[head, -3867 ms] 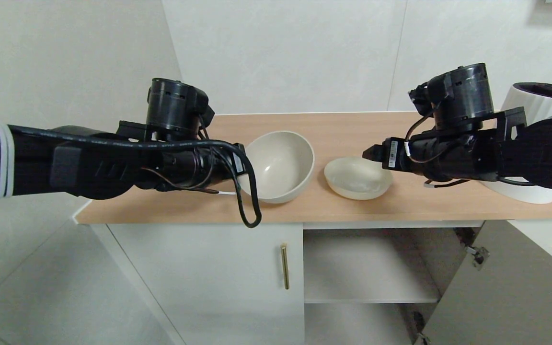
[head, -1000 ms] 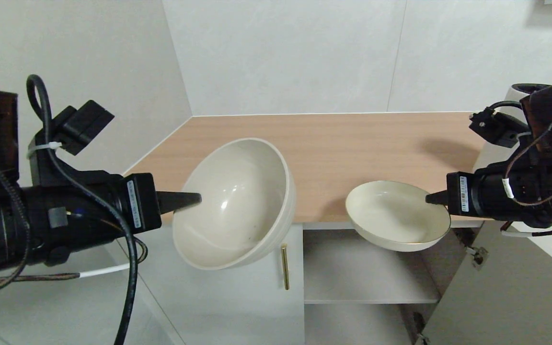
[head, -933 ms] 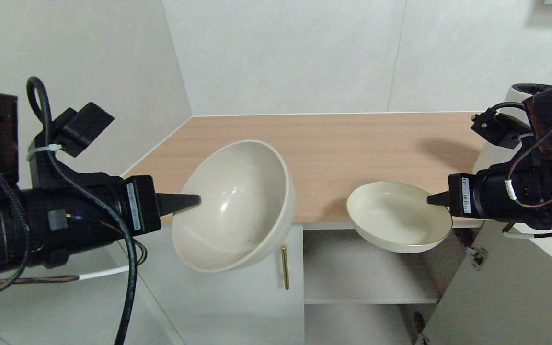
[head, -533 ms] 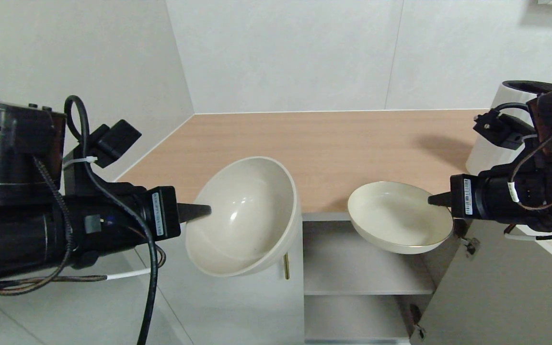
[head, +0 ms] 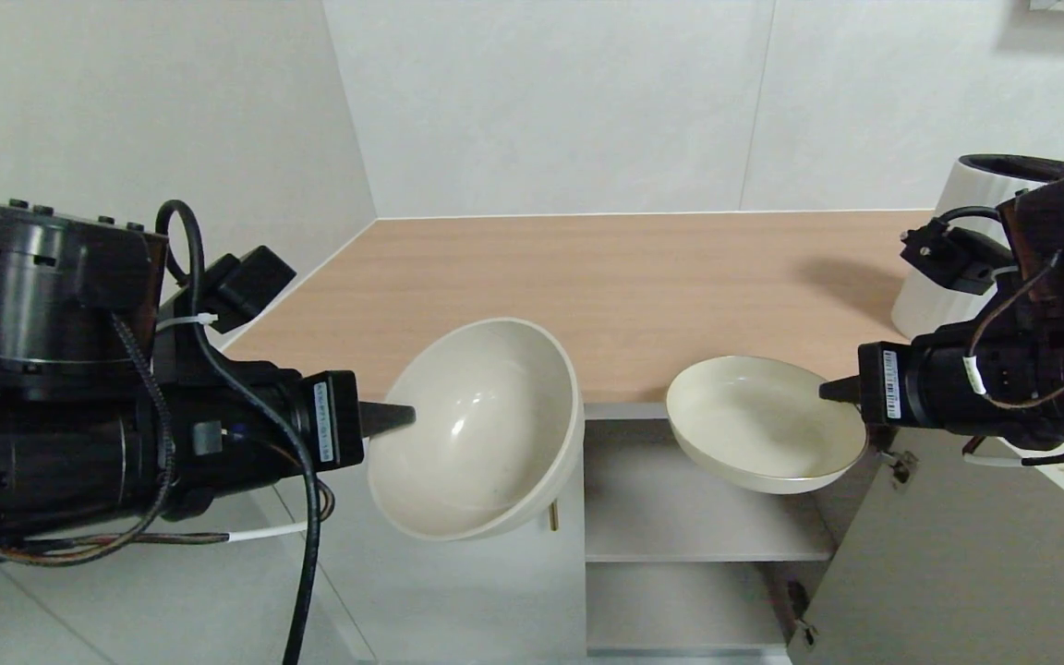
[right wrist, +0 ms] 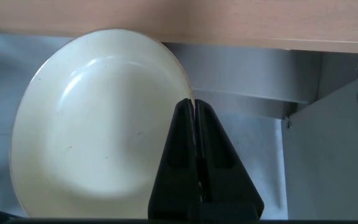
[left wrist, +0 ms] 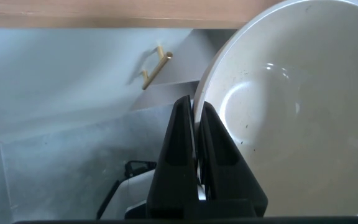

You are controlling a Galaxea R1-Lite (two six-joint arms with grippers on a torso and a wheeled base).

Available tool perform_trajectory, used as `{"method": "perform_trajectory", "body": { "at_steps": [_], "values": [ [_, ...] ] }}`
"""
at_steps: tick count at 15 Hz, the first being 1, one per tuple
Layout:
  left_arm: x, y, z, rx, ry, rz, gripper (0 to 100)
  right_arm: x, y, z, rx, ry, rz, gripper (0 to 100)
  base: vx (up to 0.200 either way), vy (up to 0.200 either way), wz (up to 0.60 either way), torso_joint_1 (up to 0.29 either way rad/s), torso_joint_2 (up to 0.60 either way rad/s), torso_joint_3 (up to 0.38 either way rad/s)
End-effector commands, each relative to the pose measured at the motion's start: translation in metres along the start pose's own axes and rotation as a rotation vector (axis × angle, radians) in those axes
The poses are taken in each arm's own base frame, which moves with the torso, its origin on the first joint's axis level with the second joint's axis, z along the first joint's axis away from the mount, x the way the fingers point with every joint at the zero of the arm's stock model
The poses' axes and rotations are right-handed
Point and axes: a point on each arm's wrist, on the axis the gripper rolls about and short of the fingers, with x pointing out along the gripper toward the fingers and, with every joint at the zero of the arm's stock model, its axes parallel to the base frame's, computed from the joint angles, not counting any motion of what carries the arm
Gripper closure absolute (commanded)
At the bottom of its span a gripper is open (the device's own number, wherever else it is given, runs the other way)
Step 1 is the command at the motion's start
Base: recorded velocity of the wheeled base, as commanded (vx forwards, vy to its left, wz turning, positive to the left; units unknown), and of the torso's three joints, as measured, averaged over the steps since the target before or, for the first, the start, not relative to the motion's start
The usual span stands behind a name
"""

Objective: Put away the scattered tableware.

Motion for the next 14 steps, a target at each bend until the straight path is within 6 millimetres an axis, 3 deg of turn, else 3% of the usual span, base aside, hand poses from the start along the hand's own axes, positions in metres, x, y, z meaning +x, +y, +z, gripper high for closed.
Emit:
{"method": "perform_trajectory", "body": {
  "at_steps": [1, 7, 14],
  "values": [
    [0.0022, 0.0003, -0.0005, -0.001, 0.006, 0.002, 100, 0.0055, 0.0002, -0.0013, -0.002, 0.015, -0.005, 100, 0.0, 0.0, 0.0, 0.0, 0.0, 0.0],
    [0.0021, 0.0001, -0.0001, -0.001, 0.004, 0.002, 100, 0.0073, 0.0001, -0.001, 0.0, 0.004, -0.004, 100, 0.0, 0.0, 0.0, -0.016, 0.04, 0.023],
    [0.0025, 0.0002, -0.0002, 0.0, 0.006, 0.002, 100, 0.0074, 0.0, -0.0013, 0.0, 0.005, -0.005, 100, 0.0, 0.0, 0.0, -0.155, 0.43, 0.266]
  ]
}}
